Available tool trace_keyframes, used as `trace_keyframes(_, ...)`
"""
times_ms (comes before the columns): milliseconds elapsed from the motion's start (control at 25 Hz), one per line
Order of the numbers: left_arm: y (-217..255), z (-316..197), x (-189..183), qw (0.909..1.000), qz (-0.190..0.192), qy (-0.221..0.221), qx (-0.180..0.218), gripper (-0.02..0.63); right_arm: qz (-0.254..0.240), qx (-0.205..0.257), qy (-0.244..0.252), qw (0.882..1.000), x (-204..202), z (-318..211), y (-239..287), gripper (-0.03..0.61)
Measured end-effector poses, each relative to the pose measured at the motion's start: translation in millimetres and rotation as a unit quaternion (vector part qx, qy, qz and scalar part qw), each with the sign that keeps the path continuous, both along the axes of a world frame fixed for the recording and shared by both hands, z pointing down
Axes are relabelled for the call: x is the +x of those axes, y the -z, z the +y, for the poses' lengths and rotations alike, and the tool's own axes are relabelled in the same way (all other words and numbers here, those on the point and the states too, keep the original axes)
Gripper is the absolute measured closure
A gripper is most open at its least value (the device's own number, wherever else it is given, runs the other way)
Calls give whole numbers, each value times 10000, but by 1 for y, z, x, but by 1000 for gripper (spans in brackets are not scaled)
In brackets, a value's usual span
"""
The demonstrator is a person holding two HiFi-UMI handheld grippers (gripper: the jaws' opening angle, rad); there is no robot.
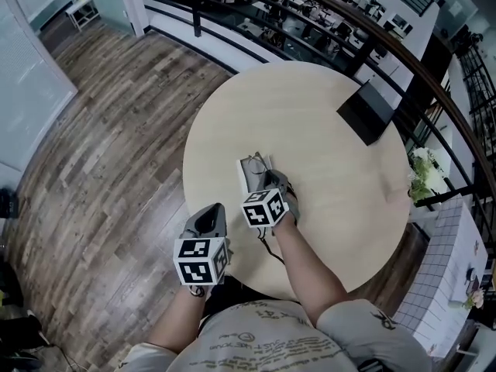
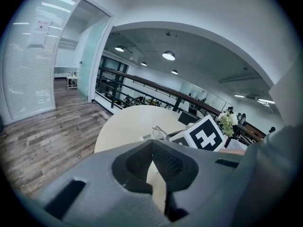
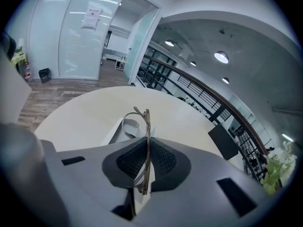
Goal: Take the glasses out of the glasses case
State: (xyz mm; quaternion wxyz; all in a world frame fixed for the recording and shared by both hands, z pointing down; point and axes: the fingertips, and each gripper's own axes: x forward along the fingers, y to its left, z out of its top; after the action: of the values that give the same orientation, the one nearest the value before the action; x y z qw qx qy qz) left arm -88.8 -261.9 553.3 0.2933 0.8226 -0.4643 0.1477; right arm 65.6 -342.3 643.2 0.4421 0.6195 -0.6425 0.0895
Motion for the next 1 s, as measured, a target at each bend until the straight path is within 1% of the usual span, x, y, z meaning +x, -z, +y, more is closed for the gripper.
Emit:
trace_keyframes(160, 9, 3, 2, 9999, -12, -59, 89, 601, -379, 332, -87, 9987, -6, 4, 26, 552)
trace_keyframes(320, 20, 5, 7, 9996, -14, -159, 219, 601, -699, 630, 4, 9956, -14, 12, 54, 552)
trace_keyframes(560, 38, 11, 18, 9985, 9, -375, 393, 601, -1113, 1181, -27, 9867, -17, 32, 108, 552)
trace_keyframes(760, 59, 16, 34, 9962, 36, -630, 597, 601, -1467, 1730, -193, 9737, -6, 63, 158, 552)
trace_keyframes(920, 76, 23, 46, 9932, 78, -866, 771, 601, -1914, 2134, -444, 9570, 2, 91, 187, 552)
trace_keyframes(1000, 81, 30, 53, 9913, 93, -1000, 848, 601, -2036, 2348, -517, 9491, 8, 107, 198, 552)
